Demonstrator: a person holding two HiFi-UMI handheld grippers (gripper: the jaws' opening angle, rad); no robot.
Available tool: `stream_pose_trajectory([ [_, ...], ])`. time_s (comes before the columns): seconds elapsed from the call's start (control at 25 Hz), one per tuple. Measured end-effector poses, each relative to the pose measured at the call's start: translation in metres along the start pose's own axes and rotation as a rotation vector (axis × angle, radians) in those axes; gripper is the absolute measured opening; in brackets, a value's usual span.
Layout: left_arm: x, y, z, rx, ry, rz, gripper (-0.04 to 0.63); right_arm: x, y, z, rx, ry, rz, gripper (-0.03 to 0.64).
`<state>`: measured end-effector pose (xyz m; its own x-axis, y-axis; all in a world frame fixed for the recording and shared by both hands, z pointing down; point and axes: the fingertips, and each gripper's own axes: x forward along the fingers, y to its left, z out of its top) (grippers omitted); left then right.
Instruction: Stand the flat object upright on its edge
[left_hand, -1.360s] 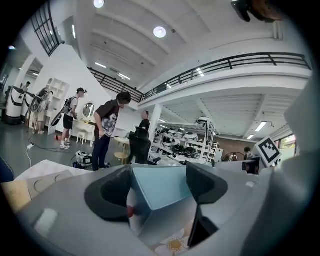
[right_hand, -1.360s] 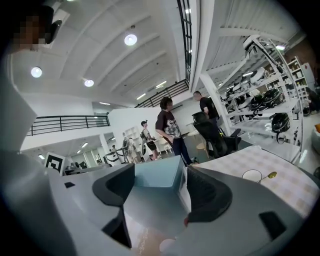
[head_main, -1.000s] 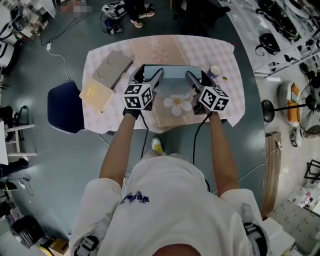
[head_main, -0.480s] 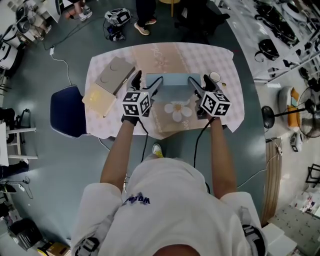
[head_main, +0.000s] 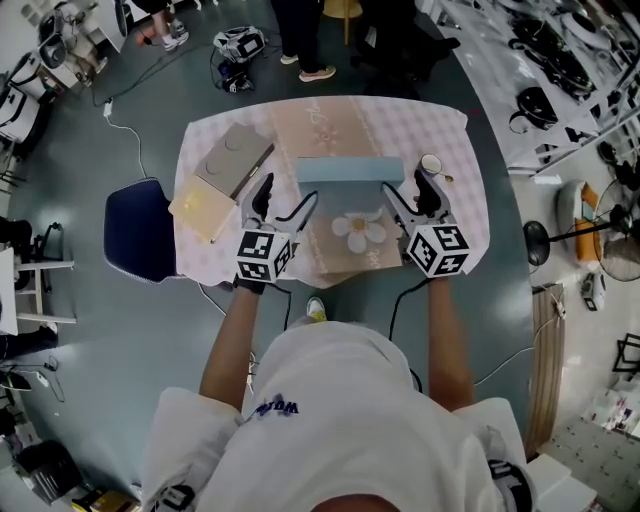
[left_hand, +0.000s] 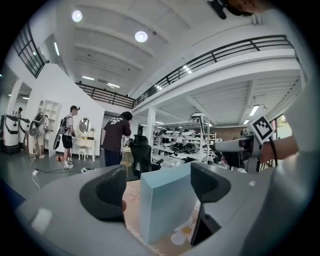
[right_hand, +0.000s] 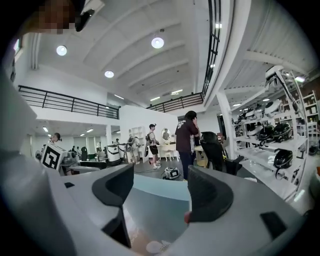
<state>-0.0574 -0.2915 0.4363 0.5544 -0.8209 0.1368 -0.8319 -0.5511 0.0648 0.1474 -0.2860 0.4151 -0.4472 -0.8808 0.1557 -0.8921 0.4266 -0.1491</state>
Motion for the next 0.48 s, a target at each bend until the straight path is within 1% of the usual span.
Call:
stream_pose_trajectory([
  [0.16, -0.03, -0.001, 0.014, 0.024, -0.029, 0.006, 0.4, -0.028, 0.004, 0.02, -0.054, -0.045, -0.029, 0.331],
  [0.32, -0.057, 0.003, 0.033, 0.045, -0.065, 0.01, 0.393, -0.047, 0.013, 0.028, -0.065, -0.075, -0.042, 0.327],
  [0.4, -0.067, 0.008, 0.038, 0.054, -0.082, 0.026, 0.388, -0.055, 0.019, 0.031, -0.056, -0.092, -0.038, 0.324],
  [0.48, -0.067, 0.014, 0.038, 0.063, -0.086, 0.043, 0.383, -0.061, 0.023, 0.03, -0.014, -0.117, -0.037, 0.308],
])
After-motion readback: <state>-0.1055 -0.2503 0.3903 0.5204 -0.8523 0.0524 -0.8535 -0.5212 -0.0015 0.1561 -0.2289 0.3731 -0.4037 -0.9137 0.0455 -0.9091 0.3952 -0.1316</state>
